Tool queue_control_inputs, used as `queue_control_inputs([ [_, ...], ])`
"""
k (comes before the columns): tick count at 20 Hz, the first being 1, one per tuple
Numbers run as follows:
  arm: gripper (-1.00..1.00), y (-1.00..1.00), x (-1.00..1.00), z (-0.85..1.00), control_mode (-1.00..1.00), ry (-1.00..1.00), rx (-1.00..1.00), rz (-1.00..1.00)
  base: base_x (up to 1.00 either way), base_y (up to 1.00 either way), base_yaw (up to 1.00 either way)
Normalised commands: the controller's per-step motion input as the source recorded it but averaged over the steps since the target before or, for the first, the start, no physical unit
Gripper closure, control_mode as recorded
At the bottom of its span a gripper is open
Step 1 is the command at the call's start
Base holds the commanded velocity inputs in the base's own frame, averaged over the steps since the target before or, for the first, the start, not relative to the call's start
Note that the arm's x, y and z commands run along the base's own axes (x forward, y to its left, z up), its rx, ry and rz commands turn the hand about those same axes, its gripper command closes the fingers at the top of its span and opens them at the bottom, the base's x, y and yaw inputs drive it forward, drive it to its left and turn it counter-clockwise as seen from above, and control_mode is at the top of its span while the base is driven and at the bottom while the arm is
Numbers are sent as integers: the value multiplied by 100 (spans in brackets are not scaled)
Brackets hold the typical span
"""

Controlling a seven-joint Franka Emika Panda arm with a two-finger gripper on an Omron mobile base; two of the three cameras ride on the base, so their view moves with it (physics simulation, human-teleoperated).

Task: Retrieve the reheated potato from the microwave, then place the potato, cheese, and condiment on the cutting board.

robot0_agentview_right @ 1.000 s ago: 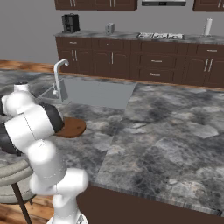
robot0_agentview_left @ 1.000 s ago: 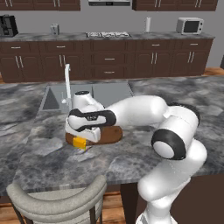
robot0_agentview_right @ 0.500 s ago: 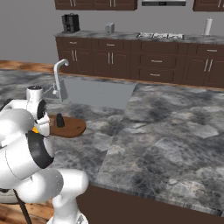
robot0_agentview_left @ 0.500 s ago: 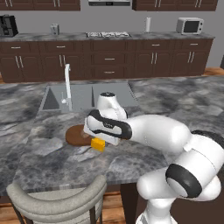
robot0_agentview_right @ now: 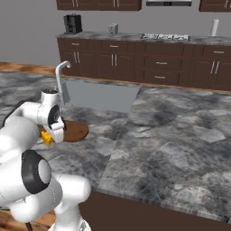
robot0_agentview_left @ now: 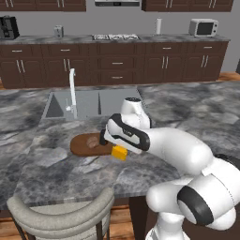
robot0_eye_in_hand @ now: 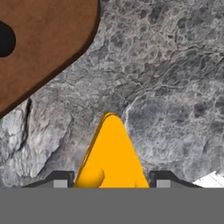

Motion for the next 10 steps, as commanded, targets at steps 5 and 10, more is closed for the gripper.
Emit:
queue_control_inputs([
  [5, 100, -36, 35, 5, -100, 1, 0, 3, 0, 0, 0],
  [10, 100, -24, 41, 0, -100, 0, 0, 10, 0, 0, 0],
])
